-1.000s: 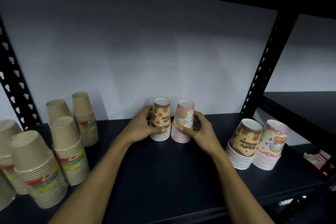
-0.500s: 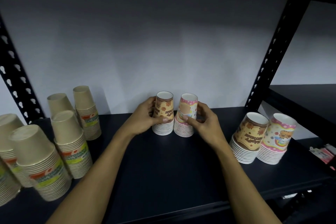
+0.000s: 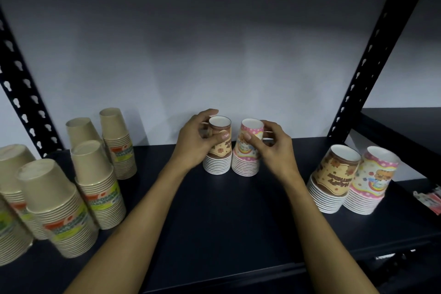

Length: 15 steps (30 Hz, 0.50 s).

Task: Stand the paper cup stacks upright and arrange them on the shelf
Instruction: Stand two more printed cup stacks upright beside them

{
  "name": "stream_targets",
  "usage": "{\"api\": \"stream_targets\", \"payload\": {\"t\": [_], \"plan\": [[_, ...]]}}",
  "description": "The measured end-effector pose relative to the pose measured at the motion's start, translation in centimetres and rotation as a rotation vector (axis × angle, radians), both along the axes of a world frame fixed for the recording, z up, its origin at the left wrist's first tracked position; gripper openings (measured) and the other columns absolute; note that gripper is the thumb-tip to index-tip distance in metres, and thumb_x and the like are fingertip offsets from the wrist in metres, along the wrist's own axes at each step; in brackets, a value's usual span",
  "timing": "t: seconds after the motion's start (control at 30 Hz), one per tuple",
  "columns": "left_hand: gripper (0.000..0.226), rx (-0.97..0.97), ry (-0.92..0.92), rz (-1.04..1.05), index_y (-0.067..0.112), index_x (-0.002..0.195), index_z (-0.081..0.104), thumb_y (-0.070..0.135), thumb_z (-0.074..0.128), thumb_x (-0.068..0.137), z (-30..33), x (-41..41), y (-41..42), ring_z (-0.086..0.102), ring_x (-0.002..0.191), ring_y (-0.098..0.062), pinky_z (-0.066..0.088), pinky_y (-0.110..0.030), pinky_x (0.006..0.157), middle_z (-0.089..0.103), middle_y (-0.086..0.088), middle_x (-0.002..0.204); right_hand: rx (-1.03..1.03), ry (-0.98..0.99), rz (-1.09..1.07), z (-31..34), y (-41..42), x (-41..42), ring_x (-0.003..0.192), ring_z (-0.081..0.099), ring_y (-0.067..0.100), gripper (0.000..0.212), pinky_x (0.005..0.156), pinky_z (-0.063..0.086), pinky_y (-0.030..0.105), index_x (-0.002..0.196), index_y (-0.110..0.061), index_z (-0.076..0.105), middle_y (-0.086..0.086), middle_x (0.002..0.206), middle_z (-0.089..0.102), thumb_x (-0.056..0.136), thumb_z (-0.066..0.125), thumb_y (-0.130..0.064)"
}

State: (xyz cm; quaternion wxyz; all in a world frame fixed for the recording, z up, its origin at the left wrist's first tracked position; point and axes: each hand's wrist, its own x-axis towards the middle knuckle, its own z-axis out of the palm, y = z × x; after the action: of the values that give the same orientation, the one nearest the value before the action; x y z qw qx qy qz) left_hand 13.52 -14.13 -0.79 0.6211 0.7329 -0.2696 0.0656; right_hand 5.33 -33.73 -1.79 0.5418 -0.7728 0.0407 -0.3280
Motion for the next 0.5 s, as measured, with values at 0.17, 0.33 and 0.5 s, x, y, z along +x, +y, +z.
{"api": "stream_targets", "payload": {"t": [0.17, 0.33, 0.5], "plan": [[0.057, 0.034, 0.002, -0.008, 0.025, 0.133, 0.058, 0.030, 0.081, 0.082, 0.2, -0.3, -0.2, 0.060, 0.109, -0.004, 0.053, -0.023, 0.090, 0.057, 0.005, 0.128, 0.017, 0.012, 0.017, -0.4, -0.2, 0.2, 0.106, 0.064, 0.007, 0.055, 0.083, 0.057, 0.022, 0.125, -0.018, 0.062, -0.001, 0.122, 0.064, 0.078, 0.081, -0.039], [0.037, -0.089, 0.168, -0.191, 0.017, 0.135, 0.059, 0.027, 0.059, 0.100, 0.3, 0.3, 0.9, 0.065, 0.117, -0.010, 0.053, -0.029, 0.100, 0.068, 0.000, 0.127, 0.212, 0.000, 0.180, -0.3, 0.0, -0.5, 0.111, 0.068, 0.011, 0.047, 0.091, 0.056, 0.027, 0.129, -0.013, 0.064, 0.001, 0.123, 0.070, 0.091, 0.062, -0.042], [0.034, -0.160, 0.199, -0.201, 0.018, 0.128, 0.065, 0.021, 0.068, 0.093, 0.1, 0.5, 0.9, 0.066, 0.116, -0.012, 0.053, -0.027, 0.093, 0.071, 0.000, 0.123, 0.248, -0.013, 0.231, -0.4, -0.1, -0.5, 0.111, 0.069, 0.015, 0.035, 0.088, 0.055, 0.025, 0.129, -0.009, 0.064, 0.001, 0.119, 0.073, 0.100, 0.054, -0.027]]}}
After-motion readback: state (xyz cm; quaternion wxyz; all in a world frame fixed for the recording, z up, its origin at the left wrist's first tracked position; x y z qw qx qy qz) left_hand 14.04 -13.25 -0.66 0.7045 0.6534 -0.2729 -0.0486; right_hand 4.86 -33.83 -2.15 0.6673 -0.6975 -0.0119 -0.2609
